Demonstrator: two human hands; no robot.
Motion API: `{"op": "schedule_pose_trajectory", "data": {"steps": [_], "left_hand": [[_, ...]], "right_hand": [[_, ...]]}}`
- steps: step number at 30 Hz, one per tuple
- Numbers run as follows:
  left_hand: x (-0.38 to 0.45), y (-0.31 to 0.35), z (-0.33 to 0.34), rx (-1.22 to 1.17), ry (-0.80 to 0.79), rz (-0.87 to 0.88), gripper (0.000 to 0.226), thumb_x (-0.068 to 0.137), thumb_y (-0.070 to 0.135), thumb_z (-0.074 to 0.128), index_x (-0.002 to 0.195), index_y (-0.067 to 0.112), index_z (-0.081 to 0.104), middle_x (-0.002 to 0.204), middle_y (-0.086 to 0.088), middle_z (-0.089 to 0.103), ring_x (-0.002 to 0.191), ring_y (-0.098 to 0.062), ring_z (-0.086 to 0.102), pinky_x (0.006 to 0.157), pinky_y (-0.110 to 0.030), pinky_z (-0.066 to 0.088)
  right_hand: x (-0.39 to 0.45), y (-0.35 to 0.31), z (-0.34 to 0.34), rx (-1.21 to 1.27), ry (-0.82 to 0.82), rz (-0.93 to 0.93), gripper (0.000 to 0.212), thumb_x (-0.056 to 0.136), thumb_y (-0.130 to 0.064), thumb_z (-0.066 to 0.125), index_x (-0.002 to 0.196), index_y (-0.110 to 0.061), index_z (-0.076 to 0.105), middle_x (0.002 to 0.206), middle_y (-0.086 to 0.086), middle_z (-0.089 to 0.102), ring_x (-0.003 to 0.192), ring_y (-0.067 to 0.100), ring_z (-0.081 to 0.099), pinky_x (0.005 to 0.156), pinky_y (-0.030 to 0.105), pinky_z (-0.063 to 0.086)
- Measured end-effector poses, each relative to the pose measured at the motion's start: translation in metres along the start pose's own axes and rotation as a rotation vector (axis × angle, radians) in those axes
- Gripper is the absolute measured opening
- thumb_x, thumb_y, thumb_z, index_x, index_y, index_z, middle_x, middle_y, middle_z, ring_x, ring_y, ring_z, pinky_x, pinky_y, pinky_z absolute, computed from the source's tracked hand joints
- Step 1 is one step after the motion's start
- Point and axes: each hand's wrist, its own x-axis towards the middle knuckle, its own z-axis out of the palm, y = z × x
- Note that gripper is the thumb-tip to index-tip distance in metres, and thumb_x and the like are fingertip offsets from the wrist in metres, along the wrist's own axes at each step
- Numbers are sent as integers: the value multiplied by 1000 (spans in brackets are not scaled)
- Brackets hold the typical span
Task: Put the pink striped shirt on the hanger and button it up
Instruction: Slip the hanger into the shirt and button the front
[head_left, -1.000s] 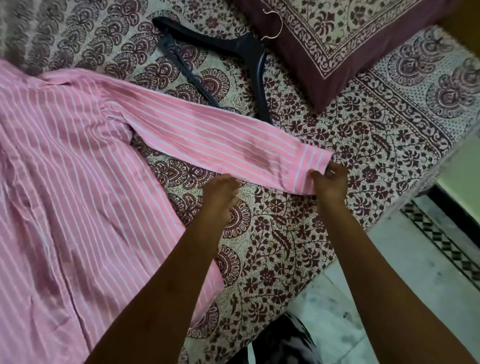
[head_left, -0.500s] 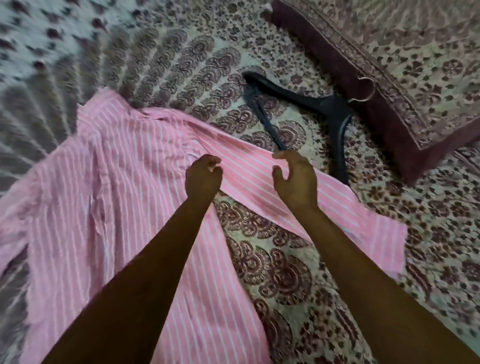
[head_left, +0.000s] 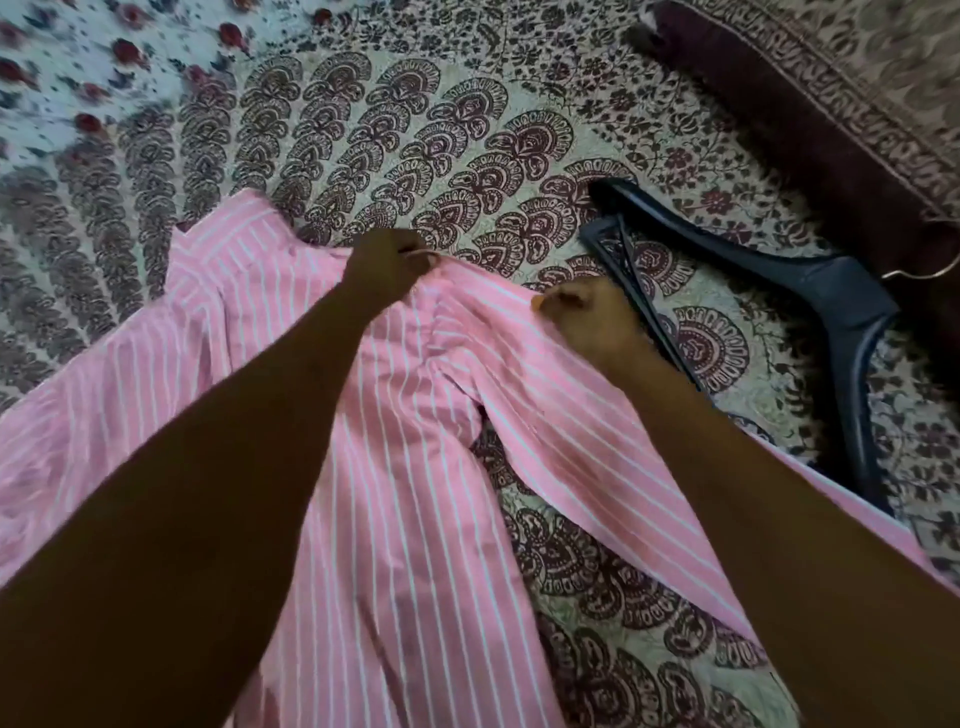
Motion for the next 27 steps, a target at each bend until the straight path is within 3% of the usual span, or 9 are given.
{"op": "schedule_pose_trajectory", "data": {"steps": [2, 4, 6, 8, 13, 19, 22, 24, 27], "left_hand": [[20, 2, -8, -56, -32, 21, 27, 82, 24, 66, 91, -2, 69, 66, -7, 57, 61, -2, 51, 57, -18, 35], [37, 3, -7, -49, -65, 20, 20, 81, 18, 69, 90, 1, 69, 65, 1, 59, 64, 3, 57, 61, -15, 40], [48, 2, 7, -10, 20, -57, 20, 76, 15, 71, 93, 6, 68, 82, -5, 68, 87, -16, 65, 74, -23, 45], [44, 4, 22, 21, 148, -115, 22, 73, 7, 64, 96, 9, 64, 100, -12, 68, 97, -28, 62, 80, -28, 45], [-11, 24, 44, 12, 367, -88, 23, 78, 11, 57, 100, 17, 59, 113, -12, 55, 98, -29, 59, 78, -32, 44], [-71, 48, 55, -127, 301, -15, 19, 78, 11, 61, 95, 17, 64, 102, -10, 60, 82, -27, 62, 77, -32, 45], [-83, 66, 62, -151, 254, -28, 17, 77, 10, 62, 92, 18, 65, 98, -11, 62, 85, -27, 62, 78, -34, 47], [-88, 81, 66, -154, 240, -33, 17, 77, 10, 63, 92, 17, 66, 100, -11, 62, 86, -28, 62, 79, -35, 48], [-94, 100, 71, -169, 238, -5, 16, 78, 11, 65, 92, 18, 66, 103, -10, 62, 85, -28, 63, 80, -35, 49]], "right_hand": [[12, -2, -11, 323, -21, 179, 17, 79, -15, 68, 64, -9, 64, 44, -5, 59, 41, 8, 50, 50, 22, 46], [29, 0, -18, 335, 23, 253, 14, 79, -14, 69, 72, -2, 66, 41, -6, 58, 41, 13, 51, 48, 20, 44], [43, 8, -19, -52, 129, 136, 14, 78, -20, 66, 79, -6, 69, 54, -5, 65, 56, 23, 57, 60, 28, 48], [38, 11, -14, -439, 203, -38, 17, 78, -22, 57, 89, -17, 69, 84, 6, 72, 78, 32, 64, 76, 37, 53], [-11, 23, -47, -528, 462, -259, 30, 81, -14, 54, 111, -11, 60, 112, 16, 57, 100, 36, 54, 83, 40, 43], [-70, 58, -120, -587, 921, 196, 41, 77, -21, 63, 112, -4, 49, 117, 23, 48, 109, 40, 46, 86, 44, 36], [-78, 77, -135, -385, 791, 480, 56, 78, -24, 68, 121, 2, 42, 126, 26, 48, 116, 40, 46, 92, 44, 37], [-78, 91, -139, -230, 684, 493, 50, 80, -21, 67, 119, 4, 49, 121, 26, 55, 112, 39, 52, 90, 42, 40], [-78, 88, -150, -151, 690, 418, 33, 81, -15, 64, 111, -1, 61, 110, 23, 64, 103, 37, 59, 84, 39, 44]]}}
